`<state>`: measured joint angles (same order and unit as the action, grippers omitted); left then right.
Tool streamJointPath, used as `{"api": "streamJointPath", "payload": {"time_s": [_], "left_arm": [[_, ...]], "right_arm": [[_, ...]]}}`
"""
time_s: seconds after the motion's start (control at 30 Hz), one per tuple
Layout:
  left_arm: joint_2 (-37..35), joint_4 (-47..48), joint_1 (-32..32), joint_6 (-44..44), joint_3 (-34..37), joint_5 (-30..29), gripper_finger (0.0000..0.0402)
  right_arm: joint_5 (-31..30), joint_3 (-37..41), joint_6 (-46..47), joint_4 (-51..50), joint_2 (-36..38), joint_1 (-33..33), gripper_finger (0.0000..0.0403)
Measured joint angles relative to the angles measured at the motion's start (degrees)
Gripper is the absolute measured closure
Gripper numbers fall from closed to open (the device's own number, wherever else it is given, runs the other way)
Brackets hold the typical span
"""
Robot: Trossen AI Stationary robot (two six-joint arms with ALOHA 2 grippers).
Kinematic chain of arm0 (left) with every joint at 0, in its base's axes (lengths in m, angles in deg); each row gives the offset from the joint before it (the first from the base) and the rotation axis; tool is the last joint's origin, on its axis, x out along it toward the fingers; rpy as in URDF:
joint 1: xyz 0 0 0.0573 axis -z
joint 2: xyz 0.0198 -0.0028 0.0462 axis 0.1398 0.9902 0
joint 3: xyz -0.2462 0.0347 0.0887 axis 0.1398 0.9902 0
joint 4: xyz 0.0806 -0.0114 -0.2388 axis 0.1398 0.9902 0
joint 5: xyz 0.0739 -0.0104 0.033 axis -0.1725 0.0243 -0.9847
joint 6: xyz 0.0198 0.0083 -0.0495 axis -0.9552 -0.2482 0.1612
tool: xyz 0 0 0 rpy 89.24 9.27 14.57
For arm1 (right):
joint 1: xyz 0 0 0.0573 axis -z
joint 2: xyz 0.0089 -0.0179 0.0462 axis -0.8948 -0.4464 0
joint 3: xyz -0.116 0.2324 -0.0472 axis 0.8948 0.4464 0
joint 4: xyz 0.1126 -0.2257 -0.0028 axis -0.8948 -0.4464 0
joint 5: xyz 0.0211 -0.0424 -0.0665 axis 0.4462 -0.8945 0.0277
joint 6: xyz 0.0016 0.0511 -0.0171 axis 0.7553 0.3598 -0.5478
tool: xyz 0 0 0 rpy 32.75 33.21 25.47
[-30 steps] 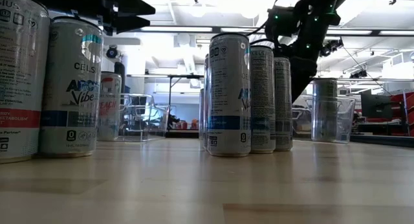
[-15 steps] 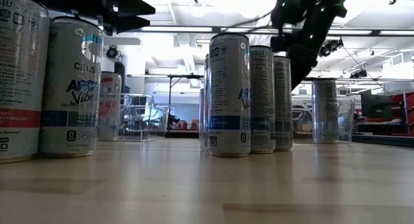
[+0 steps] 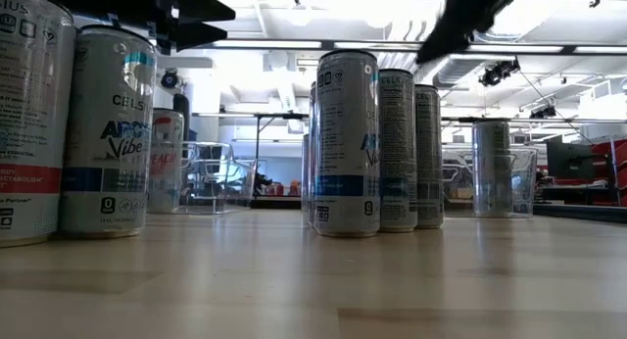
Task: Sort soda cans
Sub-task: Put the white-pink soda can into the top left transparent bin
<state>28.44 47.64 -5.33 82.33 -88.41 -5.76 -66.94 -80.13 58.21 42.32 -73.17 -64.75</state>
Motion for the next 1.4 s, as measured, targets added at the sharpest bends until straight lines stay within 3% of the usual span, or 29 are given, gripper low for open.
{"api": "streamJointPath", "payload": {"time_s": [0.13,0.3,0.47,0.67,0.8,1.17,1.4], "left_arm": [[0.0,0.0,0.0,0.0,0.0,0.0,0.0103],[0.0,0.0,0.0,0.0,0.0,0.0,0.0103],[0.0,0.0,0.0,0.0,0.0,0.0,0.0103],[0.0,0.0,0.0,-0.2,0.0,0.0,0.0103],[0.0,0.0,0.0,-0.2,0.0,0.0,0.0103],[0.0,0.0,0.0,0.0,0.0,0.0,0.0103],[0.0,0.0,0.0,0.0,0.0,0.0,0.0103]], "right_arm": [[-3.2,0.0,3.7,4.2,-1.7,-8.6,0.0234],[-3.1,0.0,10.8,7.7,-4.8,-12.6,0.0233],[-3.2,0.0,12.1,6.5,-5.6,-11.5,0.0209],[-2.7,0.0,10.3,5.0,-5.3,-7.8,0.0137],[1.1,0.0,9.8,3.2,-5.6,-4.7,0.0103],[1.8,0.0,9.6,3.2,-11.5,-3.2,0.0096],[-1.4,-0.1,8.7,3.4,-12.8,-3.3,0.0096]]}}
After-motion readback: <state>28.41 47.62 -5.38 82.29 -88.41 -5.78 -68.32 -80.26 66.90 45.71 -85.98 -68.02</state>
